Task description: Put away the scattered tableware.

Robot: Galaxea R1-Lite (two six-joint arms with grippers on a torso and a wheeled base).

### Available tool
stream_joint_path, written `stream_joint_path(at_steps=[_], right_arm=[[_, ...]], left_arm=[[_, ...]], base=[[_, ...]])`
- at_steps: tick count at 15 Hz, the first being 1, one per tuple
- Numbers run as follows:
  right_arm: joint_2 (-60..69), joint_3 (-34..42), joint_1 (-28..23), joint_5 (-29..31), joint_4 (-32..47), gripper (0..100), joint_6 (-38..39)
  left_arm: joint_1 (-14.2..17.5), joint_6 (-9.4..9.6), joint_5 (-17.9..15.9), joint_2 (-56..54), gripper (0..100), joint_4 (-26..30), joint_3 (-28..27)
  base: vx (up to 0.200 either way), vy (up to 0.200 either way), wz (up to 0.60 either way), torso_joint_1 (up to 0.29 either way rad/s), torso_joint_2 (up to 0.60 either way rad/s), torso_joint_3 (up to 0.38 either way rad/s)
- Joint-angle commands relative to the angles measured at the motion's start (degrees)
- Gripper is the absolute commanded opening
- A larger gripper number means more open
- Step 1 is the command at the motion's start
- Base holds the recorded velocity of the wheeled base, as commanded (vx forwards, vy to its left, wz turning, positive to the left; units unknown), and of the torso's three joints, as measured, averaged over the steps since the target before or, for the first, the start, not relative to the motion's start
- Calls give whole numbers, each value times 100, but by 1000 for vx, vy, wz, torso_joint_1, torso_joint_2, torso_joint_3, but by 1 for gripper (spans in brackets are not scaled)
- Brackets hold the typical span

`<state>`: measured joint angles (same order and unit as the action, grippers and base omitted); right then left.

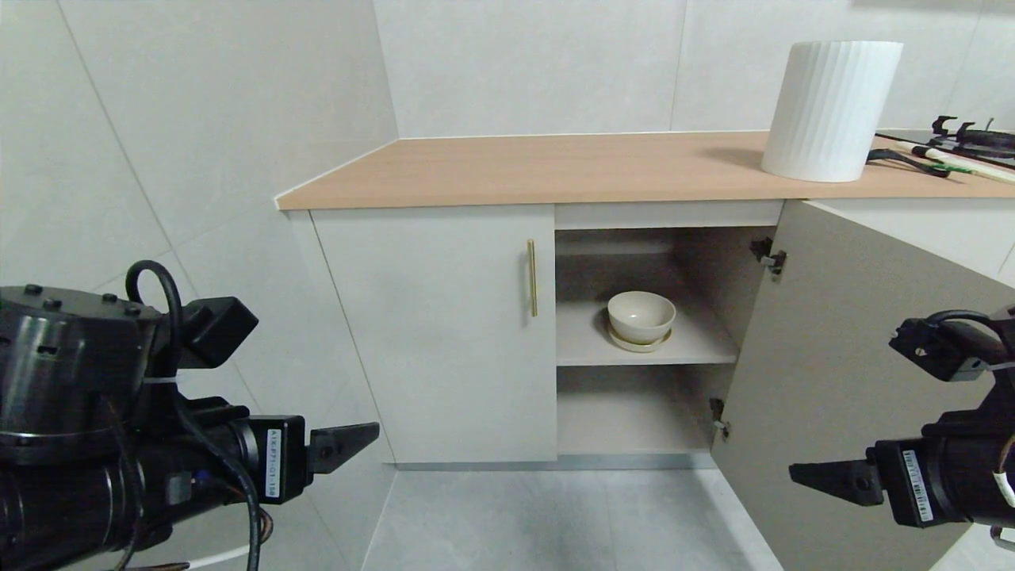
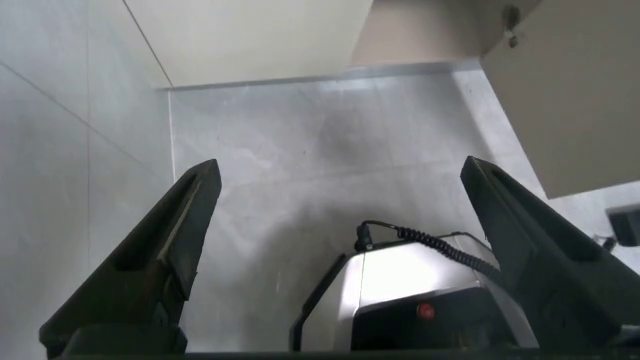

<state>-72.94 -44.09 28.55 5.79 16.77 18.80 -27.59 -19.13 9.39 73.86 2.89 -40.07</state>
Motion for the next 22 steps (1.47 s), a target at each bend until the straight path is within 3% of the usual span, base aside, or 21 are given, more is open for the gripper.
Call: stream_joint_path(at_steps=[1,5,7,8,10,17,20,22], right_arm=[[-28,6,1,1,1,100,-8],[7,24,1,10,36,100,-78],[69,-73,1,19,441,100,-96],[104,-108,1,19,546,100,-148],[350,-231,-7,27,1267,100,-579],[799,-381,-7,291,2629,100,-1282],[922,-416,-16,607,2858,100,-1352],[1027,-548,-341,880,2867,100,-1344]], left_arm=[[-1,-3,-7,14,100,1,8],[-1,5,-7,23,100,1,26],[-10,14,-7,23,100,1,34],[-1,23,2,23,100,1,34],[-1,216,11,23,100,1,96],[-1,216,11,14,100,1,96],[-1,216,11,14,100,1,96],[-1,216,11,14,100,1,105]], base=[[0,0,0,0,0,0],[0,0,0,0,0,0],[0,0,0,0,0,0],[0,-200,0,2,-2,7],[0,-200,0,2,0,2],[0,-200,0,4,0,3],[0,-200,0,-1,2,5],[0,-100,0,1,-1,-1]])
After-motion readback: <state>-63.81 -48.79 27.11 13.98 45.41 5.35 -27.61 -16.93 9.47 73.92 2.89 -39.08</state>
